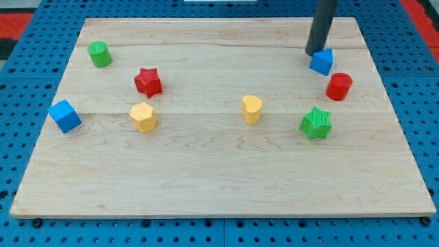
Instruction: Move green circle to the center
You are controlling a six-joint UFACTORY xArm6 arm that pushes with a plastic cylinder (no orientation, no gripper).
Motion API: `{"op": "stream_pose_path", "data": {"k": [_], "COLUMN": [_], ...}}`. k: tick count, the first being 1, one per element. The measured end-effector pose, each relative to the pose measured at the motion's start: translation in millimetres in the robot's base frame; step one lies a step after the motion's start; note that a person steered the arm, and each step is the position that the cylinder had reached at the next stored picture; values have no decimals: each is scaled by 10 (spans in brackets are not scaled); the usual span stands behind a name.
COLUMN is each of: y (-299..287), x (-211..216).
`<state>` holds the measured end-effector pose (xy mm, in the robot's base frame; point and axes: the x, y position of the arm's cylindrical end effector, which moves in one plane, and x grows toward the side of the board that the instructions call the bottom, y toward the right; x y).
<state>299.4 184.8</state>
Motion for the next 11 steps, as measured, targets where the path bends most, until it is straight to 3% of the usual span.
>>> {"op": "stream_pose_path", "data": {"k": [1, 3, 4, 5, 7, 11], "y": [-42, -1505, -2327, -3156, -4206, -4862], "x": [-119, -1026, -1063, -1069, -1063, -364]}}
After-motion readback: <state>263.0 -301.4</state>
